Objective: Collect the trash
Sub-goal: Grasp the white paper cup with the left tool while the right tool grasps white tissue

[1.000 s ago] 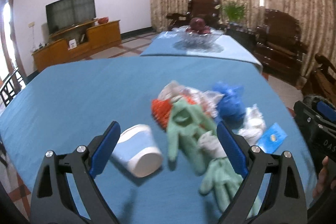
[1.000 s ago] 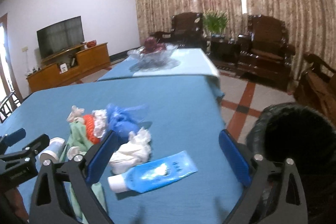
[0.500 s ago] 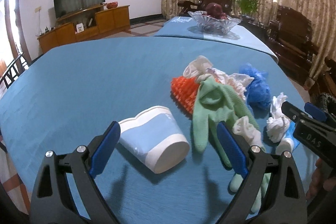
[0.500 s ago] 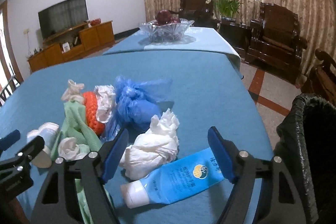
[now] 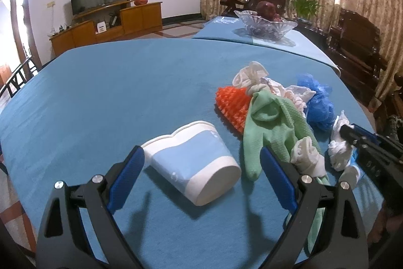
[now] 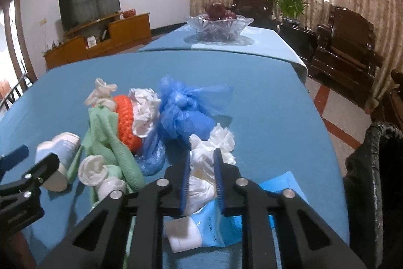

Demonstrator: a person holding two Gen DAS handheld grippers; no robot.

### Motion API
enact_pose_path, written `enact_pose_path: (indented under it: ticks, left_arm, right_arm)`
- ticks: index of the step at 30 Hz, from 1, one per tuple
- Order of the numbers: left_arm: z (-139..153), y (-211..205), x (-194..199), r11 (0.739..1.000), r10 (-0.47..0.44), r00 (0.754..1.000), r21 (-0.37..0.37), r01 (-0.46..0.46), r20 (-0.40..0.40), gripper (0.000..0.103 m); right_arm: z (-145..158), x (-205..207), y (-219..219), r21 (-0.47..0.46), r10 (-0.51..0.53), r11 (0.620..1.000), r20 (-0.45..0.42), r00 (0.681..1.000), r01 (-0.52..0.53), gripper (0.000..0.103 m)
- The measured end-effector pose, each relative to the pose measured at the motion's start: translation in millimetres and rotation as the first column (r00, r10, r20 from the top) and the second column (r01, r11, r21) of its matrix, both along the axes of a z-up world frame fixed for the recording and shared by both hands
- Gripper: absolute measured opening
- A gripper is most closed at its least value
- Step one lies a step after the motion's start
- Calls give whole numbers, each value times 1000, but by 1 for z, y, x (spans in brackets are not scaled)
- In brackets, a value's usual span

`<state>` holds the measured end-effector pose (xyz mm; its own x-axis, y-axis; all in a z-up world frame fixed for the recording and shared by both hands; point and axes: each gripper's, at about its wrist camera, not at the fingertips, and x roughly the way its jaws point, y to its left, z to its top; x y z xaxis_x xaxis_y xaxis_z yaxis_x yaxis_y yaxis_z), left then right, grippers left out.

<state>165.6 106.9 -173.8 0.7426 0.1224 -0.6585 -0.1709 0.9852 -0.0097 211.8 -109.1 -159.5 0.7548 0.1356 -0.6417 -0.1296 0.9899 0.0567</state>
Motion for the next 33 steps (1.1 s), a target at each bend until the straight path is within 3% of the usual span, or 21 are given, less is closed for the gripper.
enact_pose_path:
  ticks: [10, 11, 13, 16, 21, 33]
  left_arm:
    - [-17, 6, 7, 1000, 26, 998, -13, -27, -53, 90]
    - [-18, 5, 9, 999, 29, 998, -18, -30, -59, 88]
    - [-22, 9, 13, 999, 28, 996, -41, -32, -85, 74]
    - [-24, 14, 12, 996, 33, 995, -78, -40, -94, 67]
    - [-13, 18, 11, 995, 34, 997, -92, -40, -69, 59]
    - [40, -10, 5, 998, -17, 999, -57, 19, 37, 56]
  right_arm:
    - [13, -12, -6, 35, 16, 999, 33, 999, -18, 16]
    - [14, -13, -6, 35, 17, 999, 34, 999, -18, 16]
    - [14, -13, -7, 36, 18, 999, 32, 999, -19, 16]
    - [15, -14, -8, 31, 23, 999, 35, 999, -24, 16]
    - [22, -16, -9, 27, 30, 999, 50, 998, -31, 16]
    - [61, -25, -21, 62, 25, 998, 122, 992, -33, 16]
